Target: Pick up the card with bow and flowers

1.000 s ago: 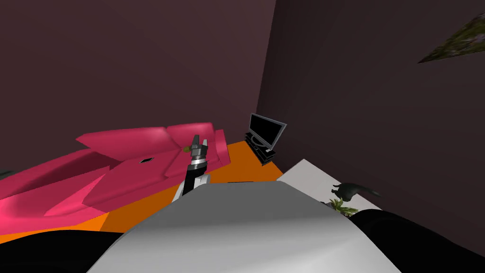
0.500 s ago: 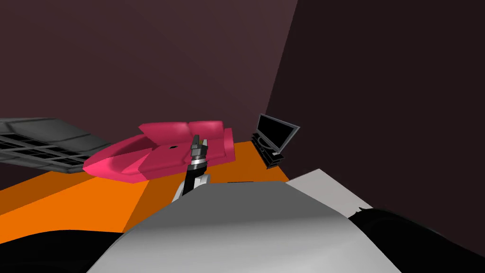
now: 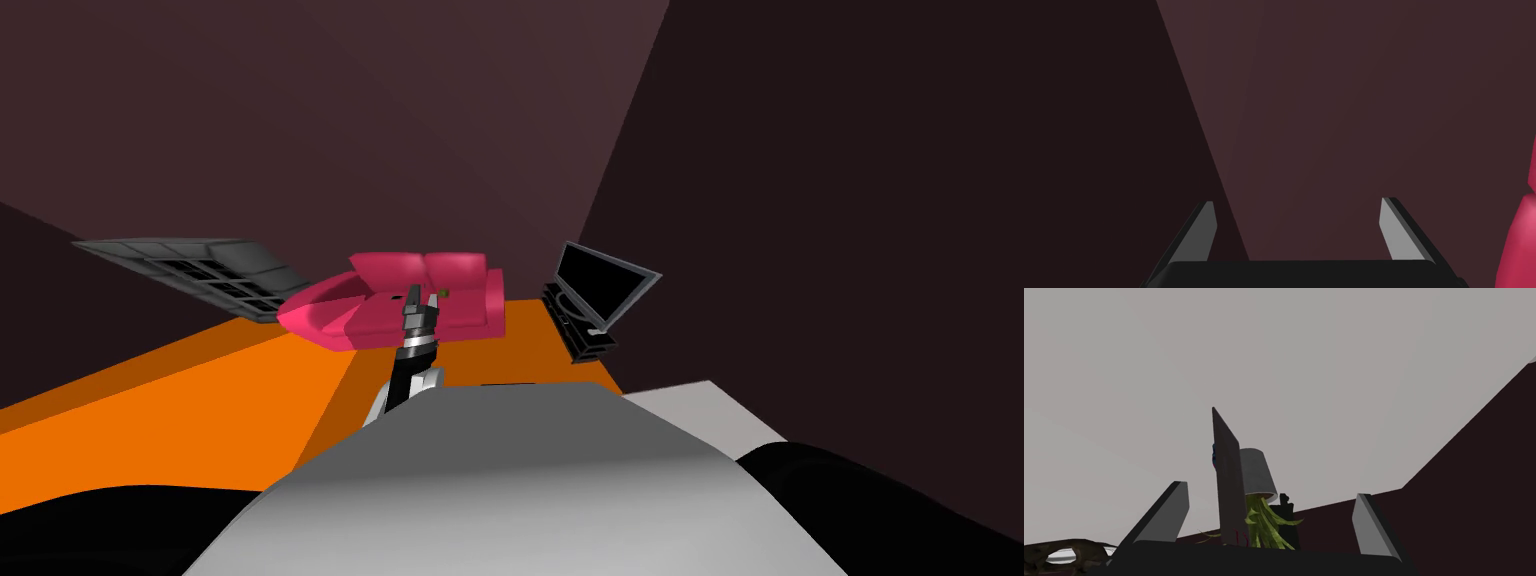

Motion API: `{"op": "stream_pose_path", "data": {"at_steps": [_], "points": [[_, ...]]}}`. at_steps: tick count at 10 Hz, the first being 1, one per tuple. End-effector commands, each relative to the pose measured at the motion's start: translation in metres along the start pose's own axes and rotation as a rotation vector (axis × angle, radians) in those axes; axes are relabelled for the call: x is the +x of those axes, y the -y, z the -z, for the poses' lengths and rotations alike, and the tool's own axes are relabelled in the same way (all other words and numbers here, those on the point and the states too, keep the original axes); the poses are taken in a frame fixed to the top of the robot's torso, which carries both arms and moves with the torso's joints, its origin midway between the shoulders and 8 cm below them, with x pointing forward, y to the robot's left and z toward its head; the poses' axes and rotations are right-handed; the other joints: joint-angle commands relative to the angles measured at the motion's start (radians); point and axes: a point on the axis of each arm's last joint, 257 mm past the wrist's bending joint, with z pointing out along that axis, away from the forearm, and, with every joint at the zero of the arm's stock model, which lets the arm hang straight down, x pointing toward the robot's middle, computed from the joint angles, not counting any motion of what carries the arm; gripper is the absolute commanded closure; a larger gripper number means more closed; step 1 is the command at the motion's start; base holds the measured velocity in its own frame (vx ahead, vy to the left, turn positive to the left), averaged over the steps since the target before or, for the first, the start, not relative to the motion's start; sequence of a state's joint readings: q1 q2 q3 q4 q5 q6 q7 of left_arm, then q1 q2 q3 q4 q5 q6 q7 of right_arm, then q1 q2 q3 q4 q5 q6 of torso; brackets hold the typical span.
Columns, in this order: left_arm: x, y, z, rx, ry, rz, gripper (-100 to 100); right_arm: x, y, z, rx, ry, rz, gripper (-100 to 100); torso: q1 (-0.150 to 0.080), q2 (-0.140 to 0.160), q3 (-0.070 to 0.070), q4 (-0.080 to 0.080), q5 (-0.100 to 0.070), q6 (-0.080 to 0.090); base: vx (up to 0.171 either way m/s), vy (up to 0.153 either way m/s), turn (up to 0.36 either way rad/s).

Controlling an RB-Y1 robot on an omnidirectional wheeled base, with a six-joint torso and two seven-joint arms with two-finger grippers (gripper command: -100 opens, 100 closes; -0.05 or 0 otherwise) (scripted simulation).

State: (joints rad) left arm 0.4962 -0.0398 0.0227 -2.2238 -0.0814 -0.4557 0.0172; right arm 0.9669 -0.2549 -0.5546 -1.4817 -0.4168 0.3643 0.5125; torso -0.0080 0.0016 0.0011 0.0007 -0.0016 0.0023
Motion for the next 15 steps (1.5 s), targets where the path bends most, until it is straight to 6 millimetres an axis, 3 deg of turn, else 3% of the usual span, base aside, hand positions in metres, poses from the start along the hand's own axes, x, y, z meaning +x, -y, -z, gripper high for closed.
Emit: {"op": "stream_pose_path", "data": {"at_steps": [1,2,3,5,6,9,11,12,13,14,15], "points": [[0.000,0.000,0.000,0.000,0.000,0.000,0,0.000,0.027,0.001,0.063,-0.011,-0.021,-100,0.000,0.000,0.000,0.000,0.000,0.000,-0.090,-0.005,0.360],[0.000,0.000,0.000,0.000,0.000,0.000,0,0.001,0.047,0.002,0.113,-0.020,-0.039,-100,0.000,0.001,0.001,0.000,0.000,0.000,-0.116,-0.012,0.300],[0.000,0.000,0.000,0.000,0.000,0.000,0,0.001,0.047,0.002,0.113,-0.020,-0.039,-100,-0.001,0.003,0.002,0.001,0.000,0.000,-0.101,-0.012,0.259],[0.000,0.000,0.000,0.000,0.000,0.000,0,0.003,0.083,0.005,0.200,-0.036,-0.075,-100,-0.001,0.002,0.001,0.001,0.000,0.000,-0.110,0.008,0.423],[0.000,0.000,0.000,0.000,0.000,0.000,0,0.003,0.083,0.005,0.200,-0.036,-0.075,-100,0.000,0.003,0.002,0.001,0.000,0.000,-0.089,0.002,0.162],[0.000,0.000,0.000,0.000,0.000,0.000,0,0.008,0.120,0.012,0.295,-0.055,-0.120,-100,-0.001,0.001,0.001,0.000,0.000,0.000,-0.079,0.001,0.250],[0.000,0.000,0.000,0.000,0.000,0.000,0,0.011,0.139,0.016,0.343,-0.065,-0.145,-100,-0.001,0.000,0.000,0.000,0.000,0.001,-0.069,0.002,0.246],[0.000,0.000,0.000,0.000,0.000,0.000,0,0.011,0.129,0.014,0.324,-0.061,-0.135,-100,-0.001,0.000,0.000,0.000,0.000,0.001,-0.030,-0.001,0.038],[0.000,0.000,0.000,0.000,0.000,0.000,0,0.011,0.130,0.014,0.329,-0.063,-0.138,0,-0.002,-0.002,-0.001,0.000,0.000,0.001,-0.006,0.000,-0.008],[0.000,0.000,0.000,0.000,0.000,0.000,0,0.009,0.131,0.009,0.338,-0.057,-0.154,-100,-0.002,-0.004,-0.002,-0.001,0.000,0.001,-0.057,0.020,0.157],[0.000,0.000,0.000,0.000,0.000,0.000,0,0.008,0.131,0.007,0.343,-0.055,-0.162,-100,-0.001,-0.002,-0.001,0.000,0.000,0.001,-0.092,0.033,0.143]]}}
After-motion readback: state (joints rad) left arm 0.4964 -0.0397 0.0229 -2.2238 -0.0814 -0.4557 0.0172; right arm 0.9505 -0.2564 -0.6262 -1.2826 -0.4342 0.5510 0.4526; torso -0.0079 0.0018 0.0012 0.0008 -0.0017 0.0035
